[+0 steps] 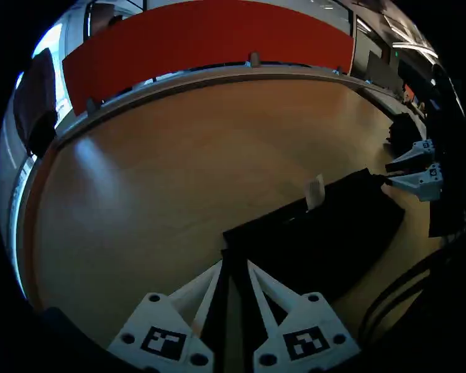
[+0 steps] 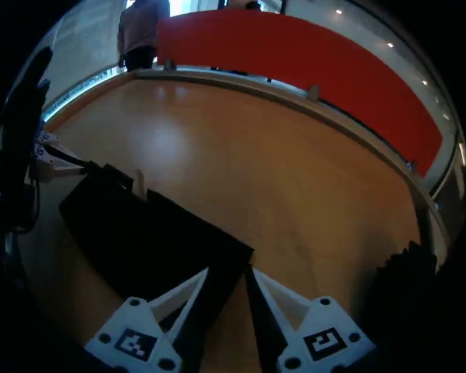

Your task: Fold towel

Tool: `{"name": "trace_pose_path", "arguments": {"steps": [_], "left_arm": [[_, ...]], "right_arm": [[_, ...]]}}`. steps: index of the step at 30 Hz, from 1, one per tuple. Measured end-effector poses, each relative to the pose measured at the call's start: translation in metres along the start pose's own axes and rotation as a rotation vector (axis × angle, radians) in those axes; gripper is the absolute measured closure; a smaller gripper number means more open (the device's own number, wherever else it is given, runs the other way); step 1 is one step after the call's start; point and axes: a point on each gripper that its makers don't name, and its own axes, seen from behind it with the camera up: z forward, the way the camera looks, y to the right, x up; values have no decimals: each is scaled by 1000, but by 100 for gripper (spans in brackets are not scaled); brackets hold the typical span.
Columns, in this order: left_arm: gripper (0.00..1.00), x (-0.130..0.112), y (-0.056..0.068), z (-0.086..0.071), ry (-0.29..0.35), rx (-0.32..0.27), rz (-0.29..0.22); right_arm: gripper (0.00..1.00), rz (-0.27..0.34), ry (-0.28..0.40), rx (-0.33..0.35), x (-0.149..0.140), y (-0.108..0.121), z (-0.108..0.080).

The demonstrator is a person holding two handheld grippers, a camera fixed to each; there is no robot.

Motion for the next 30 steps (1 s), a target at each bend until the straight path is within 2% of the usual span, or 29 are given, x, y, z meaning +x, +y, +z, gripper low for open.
{"name": "trace_pose_path", "arguments": {"steps": [4,10,16,19,22,26,30], "left_arm": [[84,2,-3,1,5,7,6],[67,4,-8,3,5,17,-5],[54,8,-17,2,14,29,-27],[52,10,-22,1,18,37,-32],[51,11,-27,2,18,48,-28],[40,14,-32,3,22,64,-17],[25,15,-32,0,28,61,-17]], "right_arm": [[53,-1,1,-14,-1,3,0],[49,2,7,-43,0,9,0],[46,17,17,-66,3,14,1],[47,23,19,-74,6,16,3],[43,26,20,-82,9,18,5],[40,27,22,-87,12,19,6],[35,27,31,-82,15,18,3]]}}
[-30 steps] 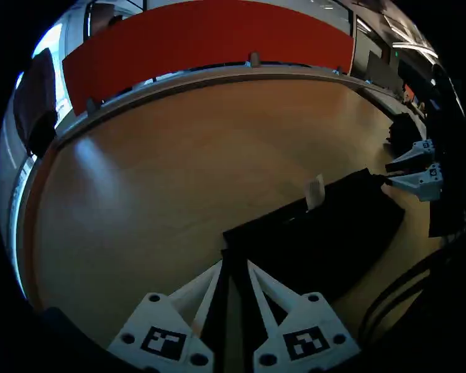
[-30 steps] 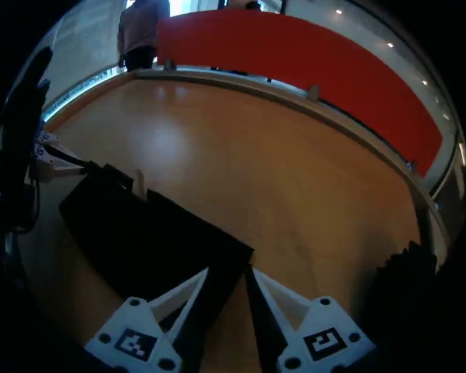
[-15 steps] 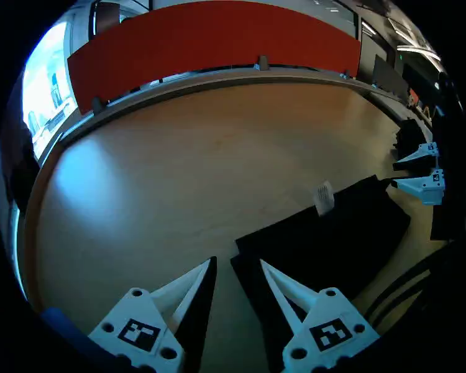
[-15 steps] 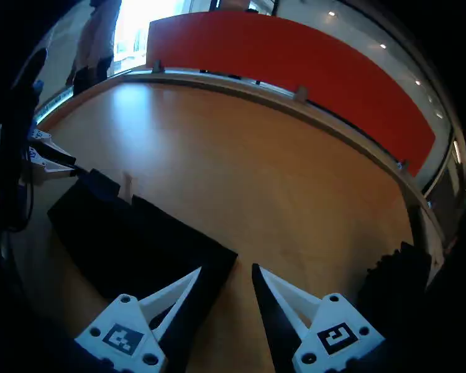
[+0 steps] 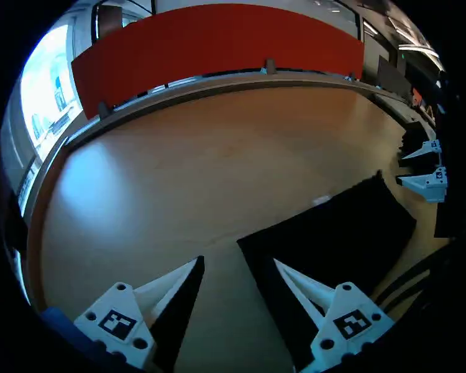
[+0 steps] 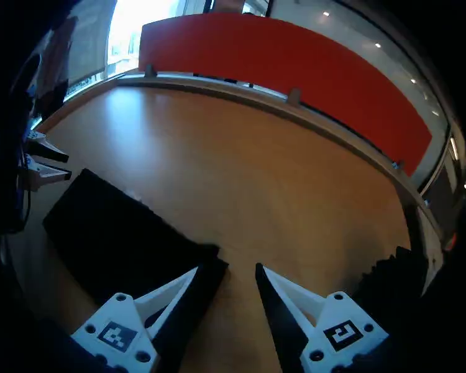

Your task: Fold towel

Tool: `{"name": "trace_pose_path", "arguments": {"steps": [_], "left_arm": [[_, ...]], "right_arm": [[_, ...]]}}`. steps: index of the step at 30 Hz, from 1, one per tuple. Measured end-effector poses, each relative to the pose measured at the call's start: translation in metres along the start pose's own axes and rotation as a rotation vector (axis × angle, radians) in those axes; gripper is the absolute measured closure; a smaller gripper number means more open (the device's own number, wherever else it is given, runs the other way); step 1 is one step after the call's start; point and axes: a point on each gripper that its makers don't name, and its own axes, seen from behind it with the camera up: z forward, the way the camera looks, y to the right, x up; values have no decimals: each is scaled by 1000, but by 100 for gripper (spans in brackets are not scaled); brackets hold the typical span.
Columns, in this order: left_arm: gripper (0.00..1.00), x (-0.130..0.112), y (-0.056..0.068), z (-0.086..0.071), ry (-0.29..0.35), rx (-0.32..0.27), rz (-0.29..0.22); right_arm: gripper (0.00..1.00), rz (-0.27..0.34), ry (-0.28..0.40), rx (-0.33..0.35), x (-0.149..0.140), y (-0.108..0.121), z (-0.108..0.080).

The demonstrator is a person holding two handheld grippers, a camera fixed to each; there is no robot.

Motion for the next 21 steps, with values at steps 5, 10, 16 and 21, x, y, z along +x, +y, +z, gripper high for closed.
{"name": "trace_pose_path", "arguments": {"steps": [5,10,16,21], "left_arm": [[7,-1,-3,-9,8,7,-11],[7,-8,-6,-23,10,19,-36],[7,-27,-9,-45,7,42,-74],[7,-49,-7,-63,-3,55,-108]], "right_arm": [[20,5,13,20,0,-6,-8],[15,10,24,46,-4,-16,-21],[15,5,23,68,-17,-29,-36],[15,-2,14,82,-31,-39,-46]]}}
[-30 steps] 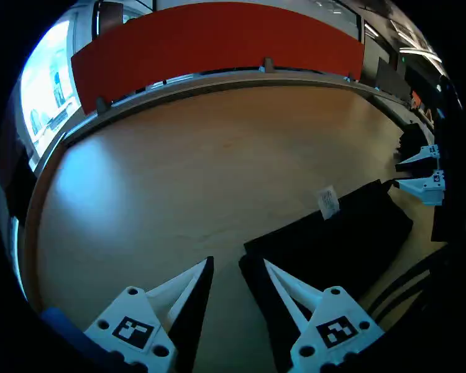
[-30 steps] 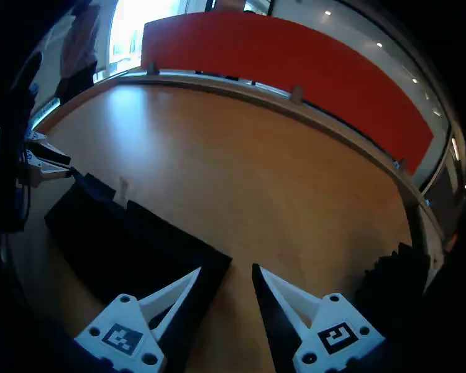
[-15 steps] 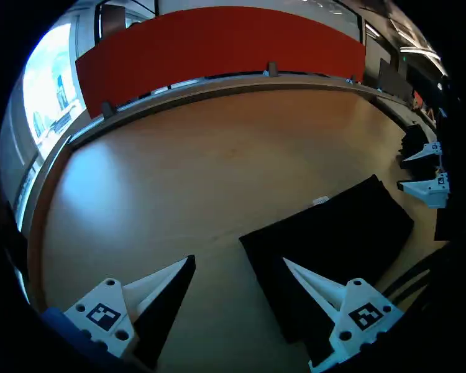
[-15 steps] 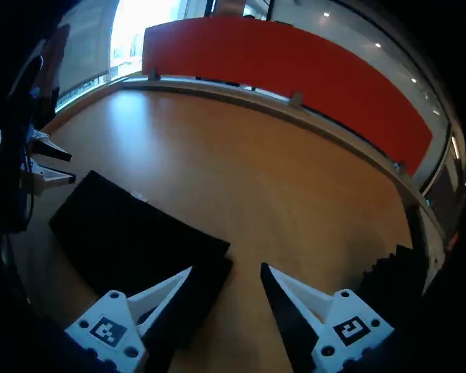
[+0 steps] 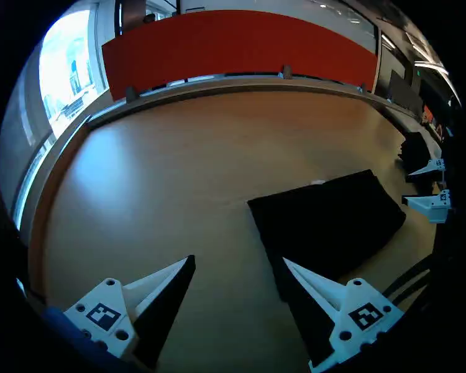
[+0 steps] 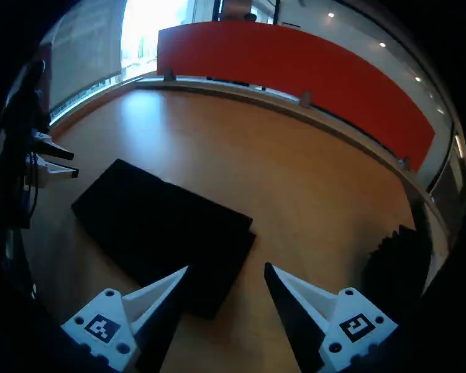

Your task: Fold towel

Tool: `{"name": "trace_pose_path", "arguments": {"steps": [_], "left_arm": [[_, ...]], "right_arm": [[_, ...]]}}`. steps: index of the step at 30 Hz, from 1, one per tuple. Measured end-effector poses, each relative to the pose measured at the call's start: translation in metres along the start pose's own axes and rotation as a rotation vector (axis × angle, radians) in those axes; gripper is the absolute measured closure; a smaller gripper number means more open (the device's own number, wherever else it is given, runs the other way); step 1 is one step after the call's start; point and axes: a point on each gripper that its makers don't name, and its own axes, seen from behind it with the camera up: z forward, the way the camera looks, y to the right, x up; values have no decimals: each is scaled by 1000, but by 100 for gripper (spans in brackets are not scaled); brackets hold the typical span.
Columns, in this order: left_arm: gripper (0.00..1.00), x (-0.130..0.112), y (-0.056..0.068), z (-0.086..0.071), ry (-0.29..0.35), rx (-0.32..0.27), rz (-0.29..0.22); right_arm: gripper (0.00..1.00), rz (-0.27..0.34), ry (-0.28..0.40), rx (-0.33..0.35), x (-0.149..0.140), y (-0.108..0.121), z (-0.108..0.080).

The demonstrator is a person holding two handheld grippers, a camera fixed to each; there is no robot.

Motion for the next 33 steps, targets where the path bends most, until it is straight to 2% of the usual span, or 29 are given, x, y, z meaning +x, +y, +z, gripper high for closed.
{"name": "trace_pose_path", "arguments": {"steps": [6,14,22,27,33], "left_arm": [[7,-20,-2,-17,-8,19,-24],[7,-29,-11,-32,-3,47,-53],[7,-48,-25,-54,-14,82,-84],[7,-64,-32,-65,-29,101,-111],[7,-74,-37,-73,-37,116,-128]], "right_arm": [[15,-7,-8,9,-10,-7,-9],[15,-23,-13,46,-14,-14,-10],[16,-90,-43,109,-31,-19,-6],[24,-136,-69,138,-44,-18,-3],[37,-151,-93,172,-53,-16,0]]}}
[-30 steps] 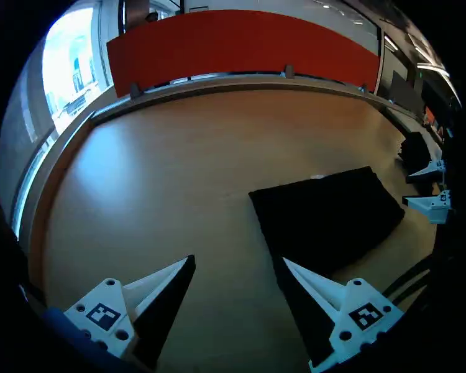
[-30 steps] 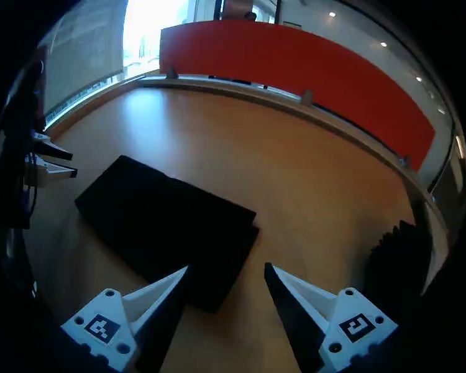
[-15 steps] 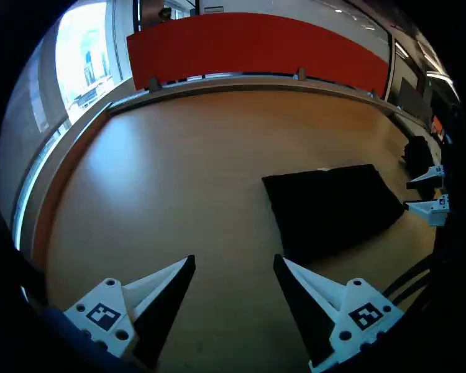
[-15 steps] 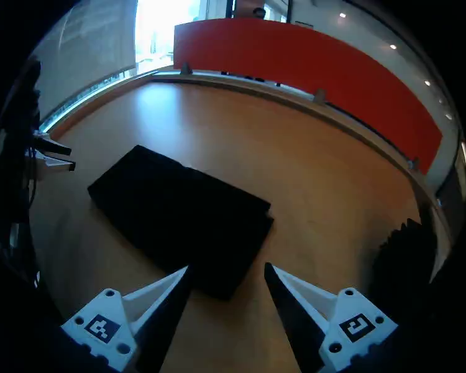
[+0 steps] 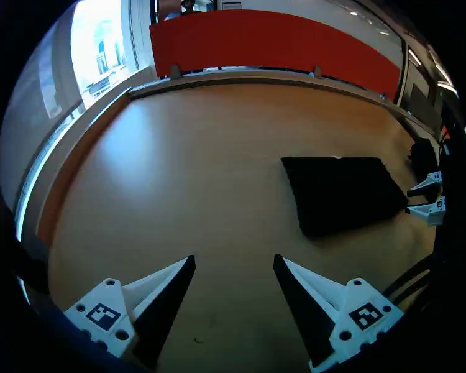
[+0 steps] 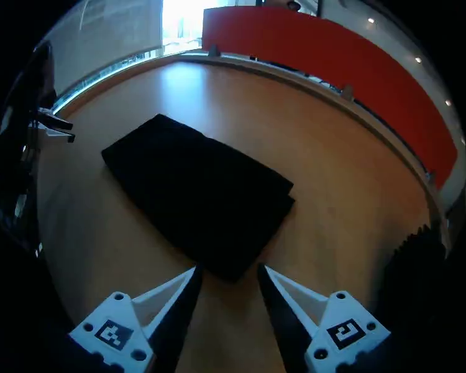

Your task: Fold towel

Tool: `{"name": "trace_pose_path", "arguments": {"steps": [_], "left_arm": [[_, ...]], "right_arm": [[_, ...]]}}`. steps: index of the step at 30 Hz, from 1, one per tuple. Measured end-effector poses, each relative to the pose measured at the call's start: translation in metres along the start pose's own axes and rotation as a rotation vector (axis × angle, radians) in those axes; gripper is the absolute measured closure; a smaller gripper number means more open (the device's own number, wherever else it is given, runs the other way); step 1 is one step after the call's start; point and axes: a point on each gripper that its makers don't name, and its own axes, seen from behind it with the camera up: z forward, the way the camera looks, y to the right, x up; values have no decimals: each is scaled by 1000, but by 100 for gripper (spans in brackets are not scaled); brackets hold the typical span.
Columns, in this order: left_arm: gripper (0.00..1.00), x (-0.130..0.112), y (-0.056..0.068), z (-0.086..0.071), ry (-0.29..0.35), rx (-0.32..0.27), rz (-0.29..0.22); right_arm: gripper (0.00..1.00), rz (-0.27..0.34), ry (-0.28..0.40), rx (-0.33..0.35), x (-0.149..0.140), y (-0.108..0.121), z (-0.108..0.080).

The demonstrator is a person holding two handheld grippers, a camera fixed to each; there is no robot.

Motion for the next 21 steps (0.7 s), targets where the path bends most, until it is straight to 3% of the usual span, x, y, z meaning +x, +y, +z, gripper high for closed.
{"name": "trace_pose_path", "arguments": {"steps": [7,14,21], "left_arm": [[7,-1,-2,-5,3,4,-6],[7,-3,-4,-8,5,14,-5],[7,-6,-7,-14,8,22,-19]], "right_arm": [[55,-19,-23,27,-6,1,3],[90,-32,-32,32,-7,3,4],[96,-46,-1,34,10,1,-1]]}}
